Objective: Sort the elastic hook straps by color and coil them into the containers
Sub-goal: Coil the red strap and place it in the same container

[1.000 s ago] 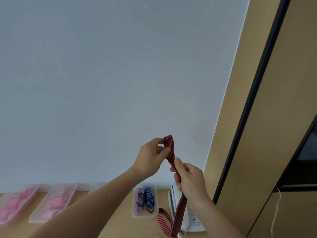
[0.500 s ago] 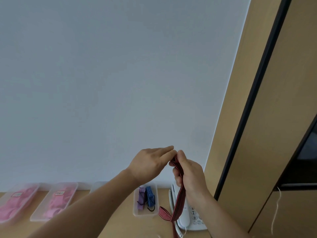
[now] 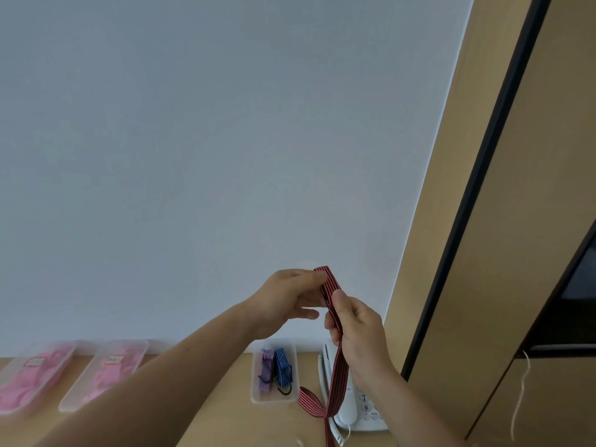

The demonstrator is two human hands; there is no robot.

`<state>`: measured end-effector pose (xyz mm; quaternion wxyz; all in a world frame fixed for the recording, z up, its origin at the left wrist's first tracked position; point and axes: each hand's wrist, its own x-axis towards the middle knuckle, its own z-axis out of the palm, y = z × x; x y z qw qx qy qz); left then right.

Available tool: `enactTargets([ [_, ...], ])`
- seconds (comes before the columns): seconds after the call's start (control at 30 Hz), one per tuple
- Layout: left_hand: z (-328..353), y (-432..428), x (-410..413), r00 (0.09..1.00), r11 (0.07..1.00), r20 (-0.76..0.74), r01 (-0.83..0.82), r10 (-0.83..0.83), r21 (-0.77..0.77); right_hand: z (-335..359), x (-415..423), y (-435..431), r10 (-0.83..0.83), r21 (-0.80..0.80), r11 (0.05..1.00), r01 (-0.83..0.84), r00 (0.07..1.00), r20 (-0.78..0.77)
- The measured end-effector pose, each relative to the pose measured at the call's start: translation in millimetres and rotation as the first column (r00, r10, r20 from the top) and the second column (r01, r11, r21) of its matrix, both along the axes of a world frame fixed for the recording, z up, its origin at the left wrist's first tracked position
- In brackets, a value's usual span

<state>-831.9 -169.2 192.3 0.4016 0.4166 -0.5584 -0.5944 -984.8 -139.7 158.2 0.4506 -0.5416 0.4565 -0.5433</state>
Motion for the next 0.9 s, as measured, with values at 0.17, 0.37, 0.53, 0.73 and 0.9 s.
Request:
enactTargets([
  [0.17,-0.8,4.5,-6.5,0.995,0.999,-0.088,-0.044,0.045,0.017,2.3,-2.6,2.3,0.022,-0.046,0.999,-0.024,0.998,-0.051],
  [0.37,7.6,9.6,-14.9,0.974,0.936,0.069,-0.185,0.215,-0.300,0.0,-6.1,1.6,-0.020,0.071,0.997,0.022,1.000,-0.022],
  [0.53,5.7,12.5,-11.7,0.938,0.849,0.207,-0.139,0.278,-0.511,2.2,-8.7,3.4,-0.009,0.073,0.997,0.010,1.000,-0.009],
  [0.73,-3.5,10.1,-8.5,0.812,0.644,0.362,-0.023,0.459,-0.765,7.4,-9.0,3.8,0.002,0.090,0.996,-0.007,0.999,0.047],
  [0.9,-8.6,12.2,-10.4,0.659,0.365,0.444,0.265,0.607,-0.892,13.5,-8.7,1.7,0.026,0.120,0.992,-0.037,0.995,0.097],
])
